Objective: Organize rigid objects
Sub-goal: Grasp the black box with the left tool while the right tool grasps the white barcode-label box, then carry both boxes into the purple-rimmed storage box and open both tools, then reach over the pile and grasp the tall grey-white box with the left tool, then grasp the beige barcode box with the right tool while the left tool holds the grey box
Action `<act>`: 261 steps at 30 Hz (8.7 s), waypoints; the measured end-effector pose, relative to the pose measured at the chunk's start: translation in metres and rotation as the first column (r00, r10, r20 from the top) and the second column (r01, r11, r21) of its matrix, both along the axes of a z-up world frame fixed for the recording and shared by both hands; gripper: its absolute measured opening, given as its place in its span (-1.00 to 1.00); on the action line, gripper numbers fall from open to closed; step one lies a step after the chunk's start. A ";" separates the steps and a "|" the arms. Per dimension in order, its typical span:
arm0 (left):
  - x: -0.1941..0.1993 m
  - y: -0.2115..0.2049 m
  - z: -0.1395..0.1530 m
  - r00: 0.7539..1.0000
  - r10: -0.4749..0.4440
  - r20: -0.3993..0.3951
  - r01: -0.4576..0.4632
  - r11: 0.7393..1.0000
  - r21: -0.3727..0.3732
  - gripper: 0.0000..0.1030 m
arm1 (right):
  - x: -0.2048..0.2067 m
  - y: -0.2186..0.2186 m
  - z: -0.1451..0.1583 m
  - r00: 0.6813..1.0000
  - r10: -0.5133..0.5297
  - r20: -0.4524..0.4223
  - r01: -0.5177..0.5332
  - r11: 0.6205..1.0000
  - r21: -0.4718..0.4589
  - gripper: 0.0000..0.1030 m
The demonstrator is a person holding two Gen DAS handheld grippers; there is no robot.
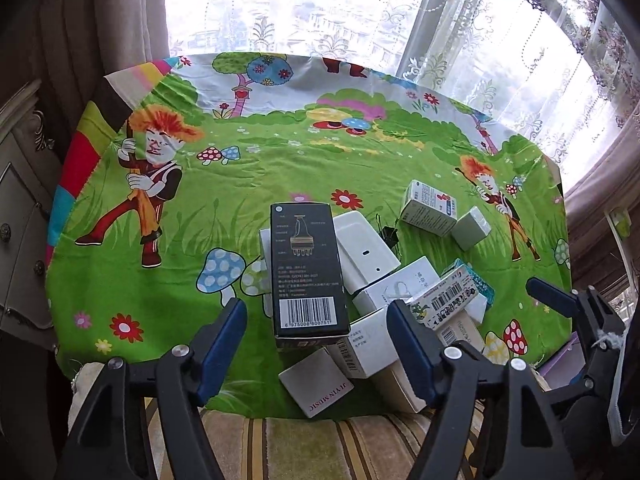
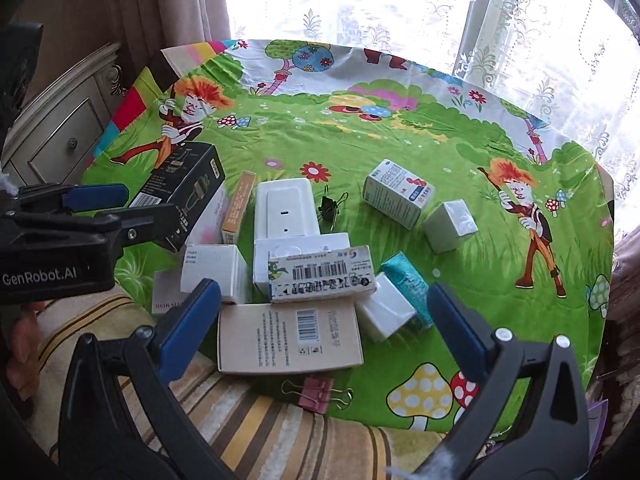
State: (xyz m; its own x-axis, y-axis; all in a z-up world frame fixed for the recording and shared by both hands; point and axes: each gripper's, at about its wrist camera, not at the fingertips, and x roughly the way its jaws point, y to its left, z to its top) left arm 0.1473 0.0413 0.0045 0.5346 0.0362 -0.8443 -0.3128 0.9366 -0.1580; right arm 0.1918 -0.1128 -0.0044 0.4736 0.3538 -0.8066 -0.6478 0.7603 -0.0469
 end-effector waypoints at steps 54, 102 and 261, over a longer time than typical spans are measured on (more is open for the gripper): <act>-0.063 -0.079 0.040 0.962 -0.161 0.219 0.174 0.984 -0.043 -0.22 | -0.059 -0.104 0.048 0.989 -0.150 0.009 0.143 0.961 0.235 0.51; -0.075 -0.127 0.056 0.888 -0.427 0.168 0.426 0.904 0.043 0.22 | -0.087 -0.231 0.074 0.854 -0.517 -0.064 0.508 0.800 0.318 0.69; -0.012 0.017 -0.014 0.982 0.117 0.146 -0.101 0.989 -0.111 -0.32 | -0.018 0.027 -0.043 0.977 0.158 -0.142 -0.174 0.979 -0.104 0.90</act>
State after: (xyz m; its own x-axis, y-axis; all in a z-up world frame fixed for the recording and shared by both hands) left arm 0.1350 0.0579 -0.0095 0.6542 0.0183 -0.7561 -0.3773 0.8744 -0.3052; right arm 0.1735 -0.0853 -0.0473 0.3021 0.3192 -0.8982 -0.7708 0.6362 -0.0332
